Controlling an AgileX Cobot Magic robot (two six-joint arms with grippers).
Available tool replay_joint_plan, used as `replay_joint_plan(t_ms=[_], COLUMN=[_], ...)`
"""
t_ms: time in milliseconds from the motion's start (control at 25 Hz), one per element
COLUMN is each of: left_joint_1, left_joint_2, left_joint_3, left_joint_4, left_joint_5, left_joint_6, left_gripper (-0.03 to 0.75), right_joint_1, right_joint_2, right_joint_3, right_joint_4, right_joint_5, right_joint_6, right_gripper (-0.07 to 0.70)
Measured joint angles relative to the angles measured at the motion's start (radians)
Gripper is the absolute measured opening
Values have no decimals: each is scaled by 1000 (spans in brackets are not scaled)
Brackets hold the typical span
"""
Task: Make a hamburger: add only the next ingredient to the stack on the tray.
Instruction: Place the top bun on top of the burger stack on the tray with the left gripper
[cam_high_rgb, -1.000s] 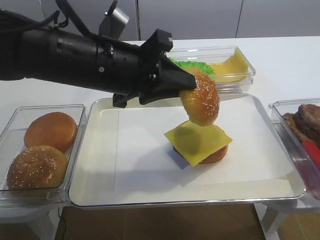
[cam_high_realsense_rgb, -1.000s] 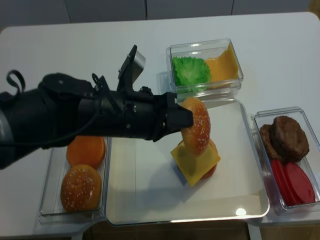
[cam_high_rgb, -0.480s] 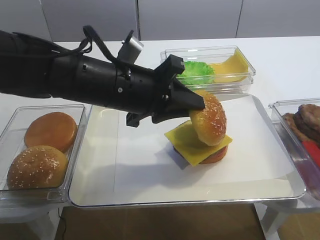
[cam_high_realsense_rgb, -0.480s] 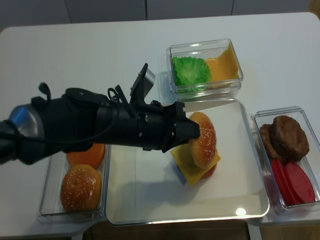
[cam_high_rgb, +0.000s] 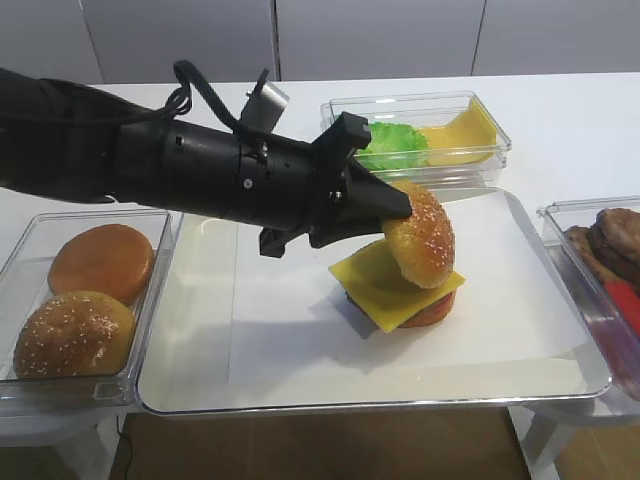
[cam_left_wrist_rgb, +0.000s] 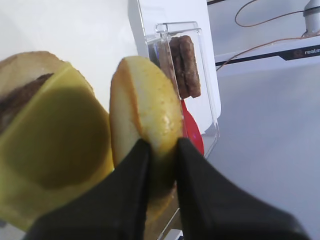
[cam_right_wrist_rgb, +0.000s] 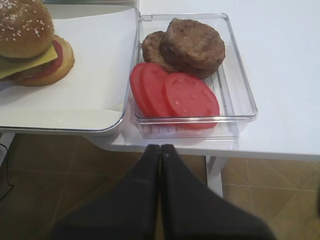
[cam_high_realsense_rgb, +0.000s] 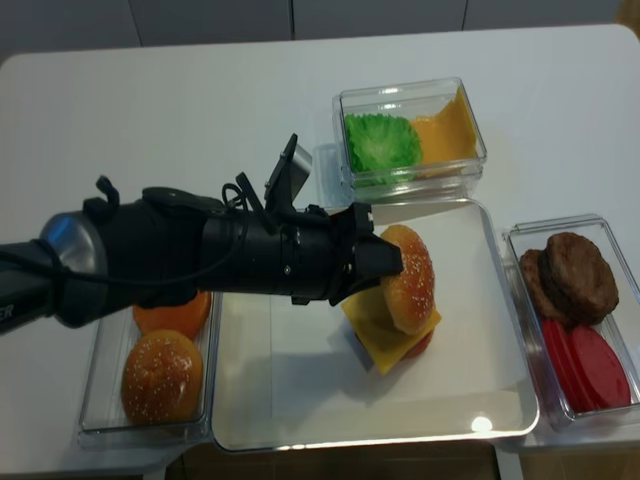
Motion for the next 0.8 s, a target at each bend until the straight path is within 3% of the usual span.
replay_joint_plan(t_ms=[800], left_joint_1=[0], left_joint_2=[0], left_joint_3=[0], left_joint_4=[33], left_joint_5=[-4], left_joint_6=[-2], left_gripper=[114], right_joint_1=[0], right_joint_2=[0], right_joint_3=[0], right_joint_4=[0], right_joint_5=[0], right_joint_6=[0], right_gripper=[-5])
